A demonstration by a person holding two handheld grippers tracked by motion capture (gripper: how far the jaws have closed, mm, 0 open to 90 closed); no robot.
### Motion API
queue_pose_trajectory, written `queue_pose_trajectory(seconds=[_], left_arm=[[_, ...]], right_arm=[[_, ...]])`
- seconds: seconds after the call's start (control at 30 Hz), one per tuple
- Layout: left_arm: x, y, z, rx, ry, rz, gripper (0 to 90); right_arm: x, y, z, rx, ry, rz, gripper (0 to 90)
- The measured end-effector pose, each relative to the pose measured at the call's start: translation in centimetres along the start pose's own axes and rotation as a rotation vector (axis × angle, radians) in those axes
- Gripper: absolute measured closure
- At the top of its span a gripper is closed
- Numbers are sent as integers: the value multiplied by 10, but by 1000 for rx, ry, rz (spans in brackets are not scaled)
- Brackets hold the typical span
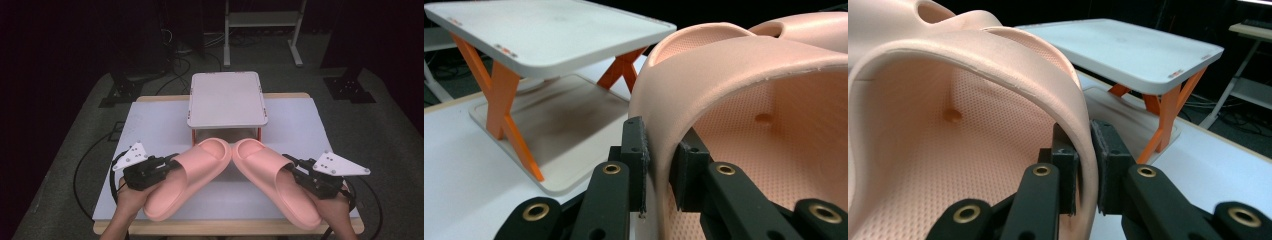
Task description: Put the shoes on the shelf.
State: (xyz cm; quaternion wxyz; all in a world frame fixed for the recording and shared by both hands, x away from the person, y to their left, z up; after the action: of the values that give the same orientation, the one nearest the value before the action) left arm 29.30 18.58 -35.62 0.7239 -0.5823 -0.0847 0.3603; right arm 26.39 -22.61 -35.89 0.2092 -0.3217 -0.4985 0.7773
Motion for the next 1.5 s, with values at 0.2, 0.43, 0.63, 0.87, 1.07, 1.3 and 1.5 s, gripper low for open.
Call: queue_pose_trajectory(seconds=[0.2, 0.43, 0.63, 0.87, 1.07, 1.3, 1.5], left_arm=[[-2, -14, 1, -9, -3, -11, 787], [-2, -29, 0, -16, -10, -22, 787], [3, -38, -2, -32, -15, -10, 788], [11, -46, -5, -44, -33, 4, 788], [18, -54, -9, -63, -48, 24, 791], [26, -61, -16, -74, -64, 37, 791], [33, -67, -21, -73, -72, 46, 791]], right_arm=[[-6, -11, 1, -12, 18, 8, 809], [-13, -24, 2, -18, 36, 12, 809], [-19, -33, -2, -24, 55, 19, 809], [-27, -40, -12, -24, 66, 15, 808], [-34, -45, -21, -35, 78, 5, 808], [-43, -51, -31, -37, 97, -17, 807], [-50, -50, -41, -35, 100, -39, 807]])
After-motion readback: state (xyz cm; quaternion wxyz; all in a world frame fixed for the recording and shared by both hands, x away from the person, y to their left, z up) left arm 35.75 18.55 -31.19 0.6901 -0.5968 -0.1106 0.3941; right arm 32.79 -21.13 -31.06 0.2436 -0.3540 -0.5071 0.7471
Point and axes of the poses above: each handheld gripper's, and its own axes: z roughly backward along the jaws, y roughly out of its underside, x roughly to its left, the point moved 3 cm from there along -z, roughly forward along the jaws, and after that the axes turned 13 degrees about z, right-handed, at the moved point
